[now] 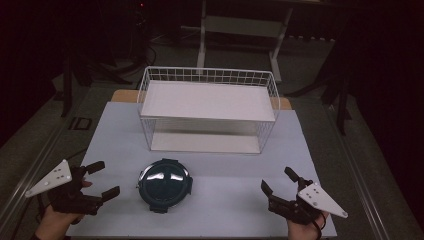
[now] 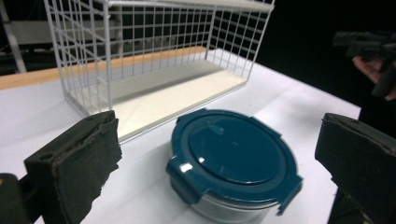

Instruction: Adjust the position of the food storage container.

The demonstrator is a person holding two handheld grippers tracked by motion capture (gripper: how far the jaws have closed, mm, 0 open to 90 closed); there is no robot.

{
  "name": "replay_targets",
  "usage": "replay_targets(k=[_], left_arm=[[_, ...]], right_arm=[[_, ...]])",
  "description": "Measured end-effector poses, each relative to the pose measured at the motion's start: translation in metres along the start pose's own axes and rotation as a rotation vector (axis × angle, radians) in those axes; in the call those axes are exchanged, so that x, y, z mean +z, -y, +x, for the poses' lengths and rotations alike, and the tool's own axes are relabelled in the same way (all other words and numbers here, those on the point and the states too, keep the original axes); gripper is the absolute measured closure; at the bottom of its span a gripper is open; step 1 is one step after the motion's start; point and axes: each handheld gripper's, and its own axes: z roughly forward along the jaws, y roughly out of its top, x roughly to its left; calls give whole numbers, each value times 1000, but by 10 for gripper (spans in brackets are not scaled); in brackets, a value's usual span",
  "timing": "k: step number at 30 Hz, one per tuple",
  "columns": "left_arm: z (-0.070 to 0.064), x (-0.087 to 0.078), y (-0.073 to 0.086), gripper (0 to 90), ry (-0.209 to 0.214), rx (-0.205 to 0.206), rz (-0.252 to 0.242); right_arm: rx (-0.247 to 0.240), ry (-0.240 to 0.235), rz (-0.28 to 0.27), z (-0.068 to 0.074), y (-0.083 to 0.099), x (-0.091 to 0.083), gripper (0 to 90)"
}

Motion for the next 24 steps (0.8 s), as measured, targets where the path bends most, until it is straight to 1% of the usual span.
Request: replay_targets(k=[1,2,4,5,6,7,8,9,10,11,12,13,14,16,17,18,19,20,21,22,23,24], left_arm=[[3,2,1,1,2,-5,9],[9,5,5,23,-9,1,34],[17,8,11,100,-12,-5,66],[20,10,13,158,-17,-11,81],[23,12,16,179,-19,-14,96],[23,12,16,239,-19,-14,96],[30,15,21,305,-24,-20,126],[33,16,23,342,-27,-22,137],[37,18,24,409,-30,-27,157],[37,18,24,465,-30,-27,157],[41,23,28,499,-41,-34,184],[41,23,28,551,-41,-34,184],[42,29,31,568,-36,-38,217],[40,35,33,649,-23,-21,257],[40,35,33,677,-23,-21,257],[39,38,34,677,-13,-16,272],[38,41,35,752,-7,-15,288],[36,46,37,792,11,-19,312],[36,46,37,828,11,-19,312],[35,51,39,860,16,-5,339],[34,53,39,892,23,-1,346],[33,55,39,893,21,2,350]], right_arm=[[-1,-2,-1,0,0,0,148],[-1,-3,-2,0,0,0,148],[-3,-5,-2,0,0,0,148],[-5,-6,-4,1,0,0,148],[-8,-8,-6,1,0,0,148],[-8,-8,-6,1,0,0,148],[-11,-10,-7,1,0,0,148],[-9,-13,-8,1,0,0,148],[-9,-16,-6,1,0,1,148],[-9,-16,-6,1,0,1,148],[-8,-18,-3,1,1,1,148],[-8,-18,-3,1,1,1,148],[-6,-21,-4,1,1,1,148],[-8,-23,-8,2,0,1,149],[-8,-24,-9,2,0,1,149],[-8,-24,-9,2,0,1,149],[-11,-28,-4,2,1,1,149],[-9,-31,-2,2,1,2,150],[-9,-33,1,2,1,2,150],[-8,-36,4,2,1,2,150],[-7,-38,3,2,1,3,150],[-8,-39,3,2,1,2,150]])
